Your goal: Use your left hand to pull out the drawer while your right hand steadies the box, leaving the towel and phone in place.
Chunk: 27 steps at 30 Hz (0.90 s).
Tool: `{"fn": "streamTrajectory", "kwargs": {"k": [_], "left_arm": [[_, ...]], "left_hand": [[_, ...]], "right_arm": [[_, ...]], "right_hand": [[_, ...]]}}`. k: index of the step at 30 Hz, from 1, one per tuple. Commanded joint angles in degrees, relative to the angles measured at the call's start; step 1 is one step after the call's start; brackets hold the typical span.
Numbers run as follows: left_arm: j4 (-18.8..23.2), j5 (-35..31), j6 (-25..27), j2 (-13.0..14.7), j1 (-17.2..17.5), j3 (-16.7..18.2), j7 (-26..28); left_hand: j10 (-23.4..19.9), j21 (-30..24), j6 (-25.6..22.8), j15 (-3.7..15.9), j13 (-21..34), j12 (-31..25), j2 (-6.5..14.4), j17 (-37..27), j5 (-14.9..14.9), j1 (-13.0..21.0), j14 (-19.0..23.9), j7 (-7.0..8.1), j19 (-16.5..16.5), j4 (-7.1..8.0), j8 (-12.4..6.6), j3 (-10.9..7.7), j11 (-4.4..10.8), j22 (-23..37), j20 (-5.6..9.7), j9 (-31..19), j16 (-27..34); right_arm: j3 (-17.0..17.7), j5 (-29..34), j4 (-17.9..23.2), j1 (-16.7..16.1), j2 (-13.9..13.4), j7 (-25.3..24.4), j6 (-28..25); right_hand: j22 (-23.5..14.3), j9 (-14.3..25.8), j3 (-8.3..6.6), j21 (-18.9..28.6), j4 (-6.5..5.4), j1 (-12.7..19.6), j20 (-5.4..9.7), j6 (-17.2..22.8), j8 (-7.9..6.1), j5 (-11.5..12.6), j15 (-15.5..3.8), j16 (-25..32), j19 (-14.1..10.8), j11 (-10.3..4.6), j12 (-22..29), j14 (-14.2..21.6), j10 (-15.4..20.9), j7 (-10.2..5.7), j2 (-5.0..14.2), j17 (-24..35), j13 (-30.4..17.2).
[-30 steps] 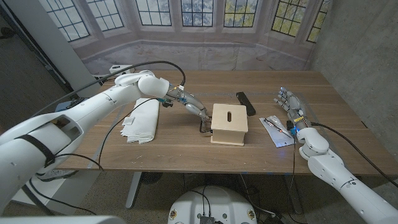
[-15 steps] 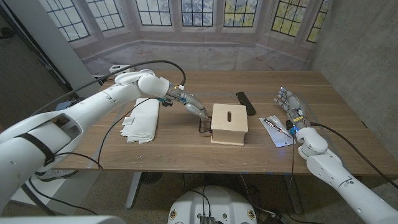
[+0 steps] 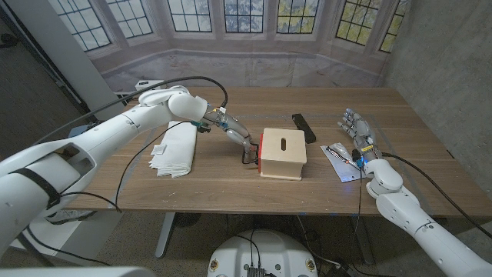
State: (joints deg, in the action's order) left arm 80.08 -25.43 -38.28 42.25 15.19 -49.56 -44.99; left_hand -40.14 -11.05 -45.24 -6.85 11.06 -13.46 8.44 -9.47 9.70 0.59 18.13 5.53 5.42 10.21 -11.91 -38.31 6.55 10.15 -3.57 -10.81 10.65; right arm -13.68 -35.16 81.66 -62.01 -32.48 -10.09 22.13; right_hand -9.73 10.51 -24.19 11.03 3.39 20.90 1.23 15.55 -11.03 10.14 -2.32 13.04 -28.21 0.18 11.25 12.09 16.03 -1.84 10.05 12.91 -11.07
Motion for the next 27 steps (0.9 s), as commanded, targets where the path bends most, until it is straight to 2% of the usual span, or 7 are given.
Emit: {"fn": "streamTrajectory", "kwargs": {"k": [1,13,27], "left_arm": [[3.1,-0.3,2.1,1.7,1.6,0.8,-1.3],[4.8,-0.4,3.0,2.8,2.7,1.6,-2.0],[4.8,-0.8,2.8,3.6,2.9,2.3,-1.9]], "left_hand": [[-0.7,-0.3,-0.6,0.28,0.2,-0.3,0.3,-0.3,0.0,-0.5,0.7,-0.03,-0.1,0.2,-0.15,0.11,0.02,0.1,0.4,-0.1,0.4],[-0.7,-0.3,-0.8,0.27,0.3,-0.1,0.3,-0.3,0.0,-0.5,0.8,-0.03,-0.1,0.22,-0.11,0.22,-0.09,0.1,0.56,-0.1,0.4],[-0.9,-0.3,-0.7,0.32,0.3,0.1,0.4,-0.3,0.0,-0.5,0.9,0.04,-0.3,0.23,0.06,0.32,0.03,0.1,0.65,-0.1,0.3]], "right_arm": [[0.0,0.0,0.2,-1.2,0.6,-0.3,1.1],[-0.1,0.0,-0.1,-1.6,1.0,-0.4,1.7],[-0.6,0.3,-0.5,-1.1,1.7,-0.8,1.5]], "right_hand": [[-0.2,0.3,-0.09,0.2,0.16,0.8,0.04,0.4,-0.06,0.3,0.13,0.5,0.0,0.15,0.1,0.4,0.4,0.19,0.1,0.2,-0.1],[-0.2,0.3,-0.13,0.2,0.16,0.8,0.06,0.4,-0.08,0.3,0.1,0.5,0.0,0.33,0.1,0.4,0.4,0.23,0.13,0.2,-0.1],[-0.2,0.3,-0.17,0.2,0.1,0.8,0.12,0.5,-0.08,0.3,0.09,0.5,0.1,0.29,0.1,0.4,0.5,0.19,0.17,0.3,-0.1]]}}
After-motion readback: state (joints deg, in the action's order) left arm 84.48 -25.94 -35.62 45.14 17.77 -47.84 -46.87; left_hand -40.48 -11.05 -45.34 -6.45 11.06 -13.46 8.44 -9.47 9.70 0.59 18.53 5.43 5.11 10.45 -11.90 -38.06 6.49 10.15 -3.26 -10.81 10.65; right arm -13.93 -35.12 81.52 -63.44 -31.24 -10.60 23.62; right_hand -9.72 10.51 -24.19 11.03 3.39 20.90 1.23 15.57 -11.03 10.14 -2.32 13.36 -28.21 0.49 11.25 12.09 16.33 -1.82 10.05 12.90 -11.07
